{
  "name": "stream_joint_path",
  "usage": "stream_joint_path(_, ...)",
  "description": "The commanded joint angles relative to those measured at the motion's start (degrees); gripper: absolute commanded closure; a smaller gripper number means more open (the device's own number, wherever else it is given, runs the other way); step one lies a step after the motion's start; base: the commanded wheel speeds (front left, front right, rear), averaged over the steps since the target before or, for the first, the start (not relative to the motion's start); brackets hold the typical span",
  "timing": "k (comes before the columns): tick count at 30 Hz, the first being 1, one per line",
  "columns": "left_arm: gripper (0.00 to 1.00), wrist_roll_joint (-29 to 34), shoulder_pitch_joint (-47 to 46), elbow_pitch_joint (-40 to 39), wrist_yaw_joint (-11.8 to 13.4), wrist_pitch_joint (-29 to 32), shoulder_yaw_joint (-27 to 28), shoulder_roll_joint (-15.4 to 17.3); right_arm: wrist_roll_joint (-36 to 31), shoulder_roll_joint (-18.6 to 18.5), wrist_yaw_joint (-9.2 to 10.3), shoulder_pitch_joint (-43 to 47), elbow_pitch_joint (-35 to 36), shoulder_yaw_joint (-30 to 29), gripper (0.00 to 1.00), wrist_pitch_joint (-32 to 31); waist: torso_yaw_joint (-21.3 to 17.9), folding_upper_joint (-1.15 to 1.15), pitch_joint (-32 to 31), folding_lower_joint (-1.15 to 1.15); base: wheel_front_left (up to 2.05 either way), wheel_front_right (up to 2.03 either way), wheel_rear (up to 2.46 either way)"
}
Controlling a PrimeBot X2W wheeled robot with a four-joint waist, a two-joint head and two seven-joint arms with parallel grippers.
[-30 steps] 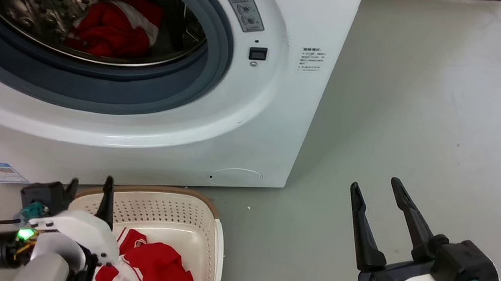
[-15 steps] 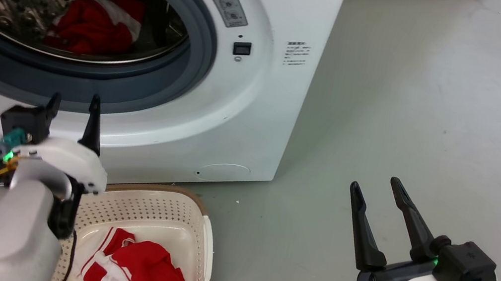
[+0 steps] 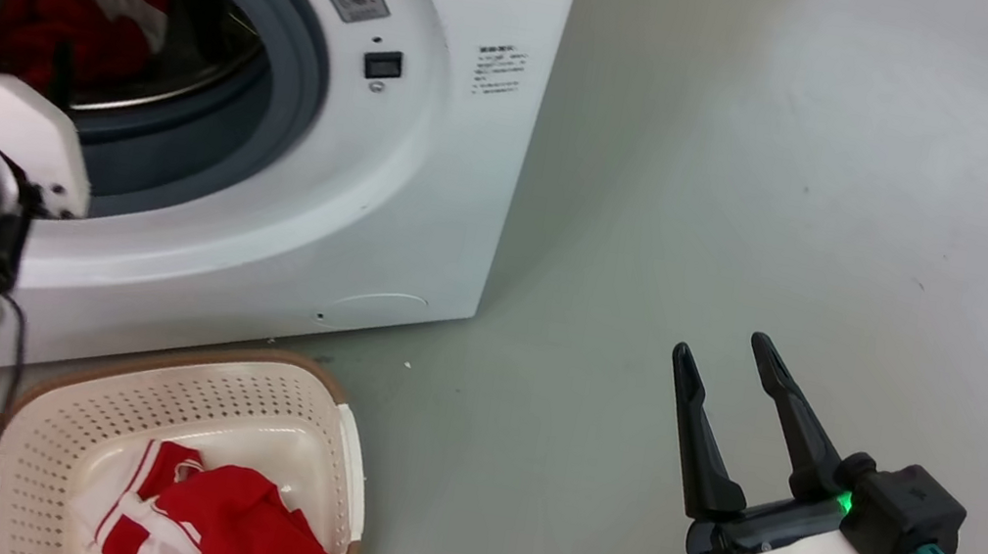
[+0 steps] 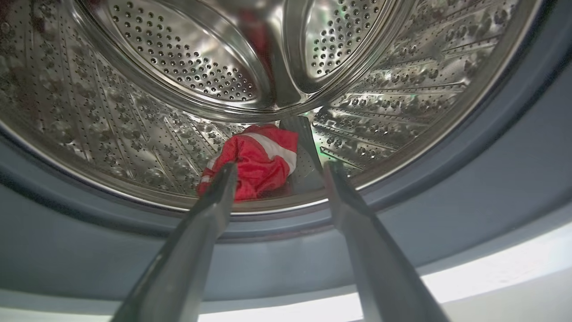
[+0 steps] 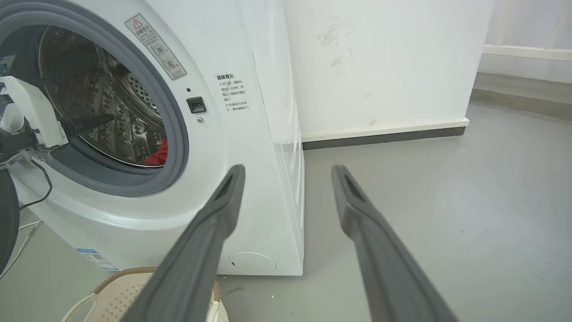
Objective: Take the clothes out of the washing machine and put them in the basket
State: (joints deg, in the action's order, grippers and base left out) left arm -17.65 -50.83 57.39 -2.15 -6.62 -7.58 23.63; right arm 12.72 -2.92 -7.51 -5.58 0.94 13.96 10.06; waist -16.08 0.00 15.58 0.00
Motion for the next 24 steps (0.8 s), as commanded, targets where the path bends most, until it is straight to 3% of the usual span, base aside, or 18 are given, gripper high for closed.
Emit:
stream_joint_path(1, 0.00, 0.43, -2.01, 1.01, -0.28, 0.58, -0.28, 0.80, 0.71, 0.08, 0.04, -0.83, -0.10, 0.22, 0.00, 0.45, -1.48, 0.00, 1.92, 0.00, 0.00, 0.00, 0.00)
stream_joint_path(8, 0.00, 1.89, -9.91, 6.22, 0.02, 5.75, -1.44, 5.32, 1.91, 0.07, 0.04, -2.63, -0.85, 1.14, 0.00, 2.12, -5.14, 0.00, 7.60, 0.00, 0.00, 0.00, 0.00)
stream_joint_path(13, 0.00, 3.24, -15.37, 7.96, -1.26, 10.39, -2.74, 10.37, 3.12, 0.09, 0.04, -3.87, -1.57, 1.94, 0.00, 3.28, -7.60, 0.00, 12.57, 0.00, 0.00, 0.00, 0.00)
stream_joint_path(24, 0.00, 6.03, -24.29, 7.07, -2.77, 18.19, -6.02, 17.71, 5.47, 0.09, 0.04, -6.38, -3.06, 4.76, 0.00, 5.01, -11.42, 0.00, 20.52, 0.00, 0.00, 0.00, 0.00)
